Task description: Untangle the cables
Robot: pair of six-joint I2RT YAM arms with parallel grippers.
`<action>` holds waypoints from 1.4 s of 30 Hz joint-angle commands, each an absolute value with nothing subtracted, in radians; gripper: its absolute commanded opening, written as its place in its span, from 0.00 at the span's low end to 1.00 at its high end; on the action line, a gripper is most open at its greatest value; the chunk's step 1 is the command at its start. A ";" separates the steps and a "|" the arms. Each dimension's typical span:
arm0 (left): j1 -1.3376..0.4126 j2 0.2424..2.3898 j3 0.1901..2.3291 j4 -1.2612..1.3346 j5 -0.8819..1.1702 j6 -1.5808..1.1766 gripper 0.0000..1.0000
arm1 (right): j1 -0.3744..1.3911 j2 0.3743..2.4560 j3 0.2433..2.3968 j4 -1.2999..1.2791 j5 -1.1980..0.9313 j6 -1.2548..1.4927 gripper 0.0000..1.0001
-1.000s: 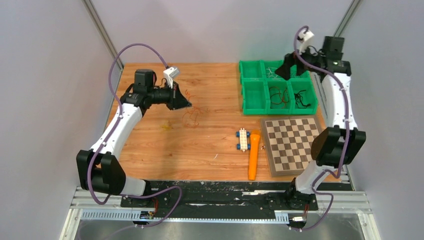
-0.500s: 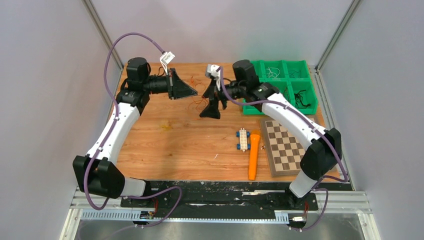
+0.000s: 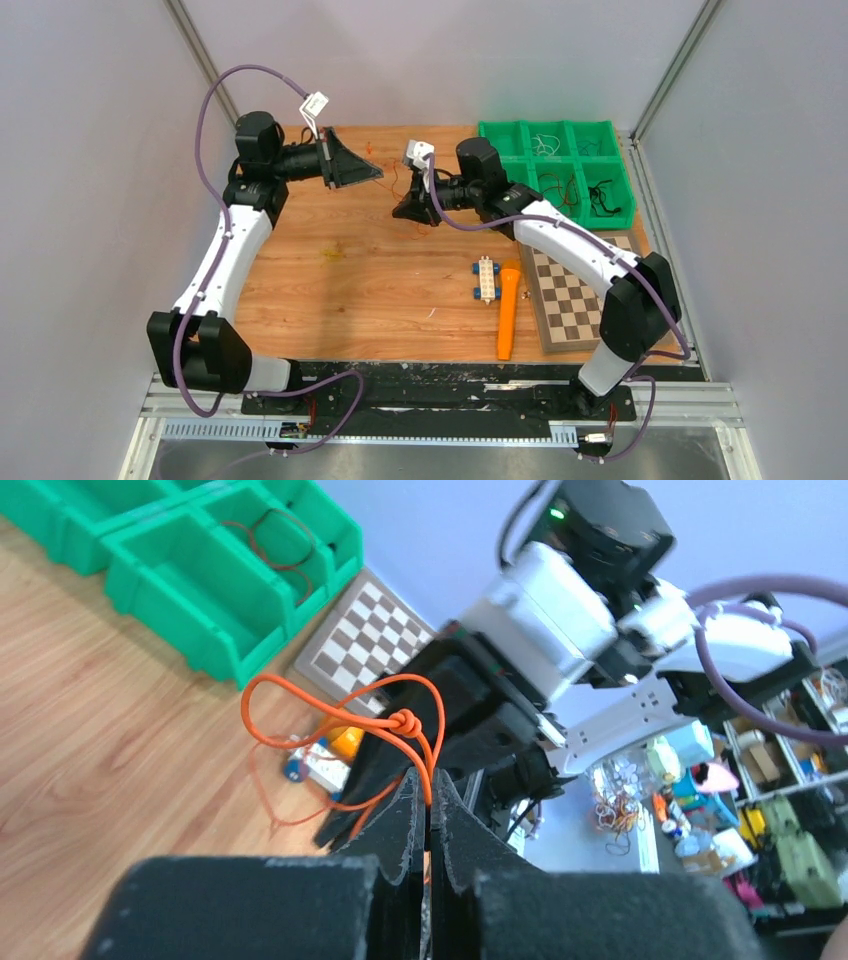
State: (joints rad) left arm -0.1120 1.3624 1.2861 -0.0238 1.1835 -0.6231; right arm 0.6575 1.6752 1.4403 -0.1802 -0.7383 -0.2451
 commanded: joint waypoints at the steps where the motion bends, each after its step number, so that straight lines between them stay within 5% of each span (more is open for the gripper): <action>1: 0.006 1.324 1.355 0.037 1.173 -0.662 0.00 | 0.629 1.594 1.320 -0.203 -0.694 -0.309 0.00; 8: 0.103 1.323 1.425 -0.187 1.107 -0.482 0.00 | 0.573 1.562 1.263 -0.260 -0.693 -0.329 0.00; 21: 0.016 1.292 1.224 -0.320 1.065 -0.363 0.01 | 0.314 1.712 1.731 -0.263 -0.873 -0.057 0.00; 22: 0.006 1.304 1.224 -0.338 1.071 -0.355 0.04 | 0.303 1.724 1.757 -0.263 -0.881 -0.037 0.00; 25: -0.009 1.319 1.218 -0.335 1.086 -0.365 0.56 | 0.276 1.743 1.791 -0.263 -0.880 -0.019 0.00; 28: -0.023 1.313 1.224 -0.345 1.070 -0.348 0.77 | 0.226 1.737 1.774 -0.264 -0.870 -0.033 0.00; 39: -0.021 1.339 1.225 -0.396 1.039 -0.289 0.87 | 0.105 1.785 1.741 -0.269 -0.734 -0.176 0.00; 40: -0.021 1.340 1.224 -0.396 1.038 -0.289 0.97 | 0.101 1.803 1.753 -0.269 -0.712 -0.181 0.00; 42: -0.021 1.343 1.225 -0.398 1.032 -0.285 1.00 | 0.094 1.840 1.782 -0.267 -0.684 -0.186 0.00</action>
State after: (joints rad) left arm -0.0193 1.3342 1.2160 -0.3943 1.0378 -0.3096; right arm 0.0971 1.7763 1.7256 -0.2874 -0.7582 -0.1371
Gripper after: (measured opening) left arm 0.967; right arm 0.005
